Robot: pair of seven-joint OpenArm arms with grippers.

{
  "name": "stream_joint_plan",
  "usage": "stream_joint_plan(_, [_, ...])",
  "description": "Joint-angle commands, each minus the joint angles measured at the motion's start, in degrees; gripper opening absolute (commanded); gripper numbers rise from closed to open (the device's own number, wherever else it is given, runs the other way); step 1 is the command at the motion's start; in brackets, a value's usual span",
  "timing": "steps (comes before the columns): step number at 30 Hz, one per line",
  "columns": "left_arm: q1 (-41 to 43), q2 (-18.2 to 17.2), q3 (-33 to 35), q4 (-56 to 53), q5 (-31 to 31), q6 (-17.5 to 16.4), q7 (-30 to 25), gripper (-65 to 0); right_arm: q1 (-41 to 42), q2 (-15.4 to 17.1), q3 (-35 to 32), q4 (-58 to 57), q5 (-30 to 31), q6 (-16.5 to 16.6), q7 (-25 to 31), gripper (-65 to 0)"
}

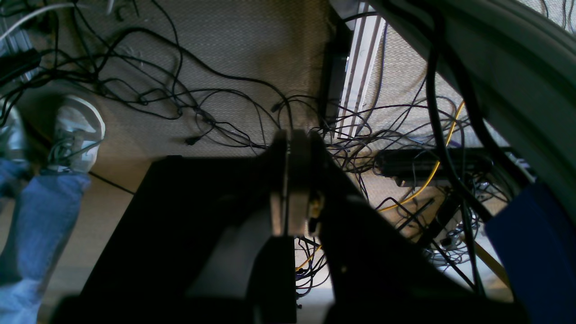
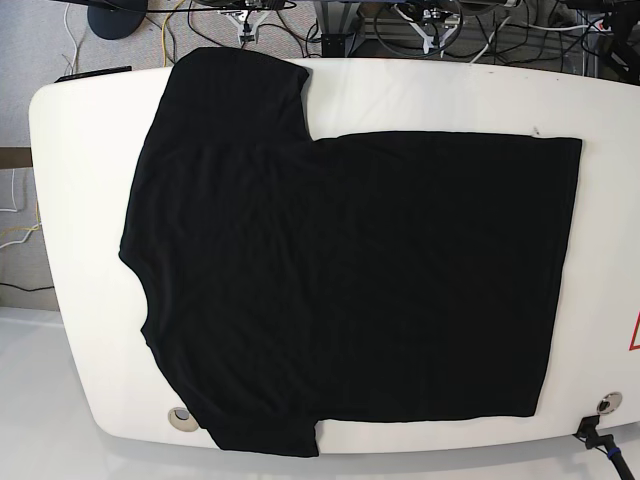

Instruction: Fold the T-shirt properly

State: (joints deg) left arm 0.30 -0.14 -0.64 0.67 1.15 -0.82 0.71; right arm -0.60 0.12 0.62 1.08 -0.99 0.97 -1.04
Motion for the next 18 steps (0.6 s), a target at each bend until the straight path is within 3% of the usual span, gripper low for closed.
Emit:
stream_joint_plan(1, [0.34, 0.01, 0.11, 0.97, -0.41, 0.22, 0.87, -65.0, -0.35, 0.1, 0.4, 0.81, 0.05, 0.51, 0.21, -65.0])
stream_joint_plan(18, [0.76, -0.02, 0.18, 0.2, -0.13, 0.35, 1.11, -65.0, -0.51, 0.14, 0.29, 0.86, 0.06, 0.45, -0.09, -65.0])
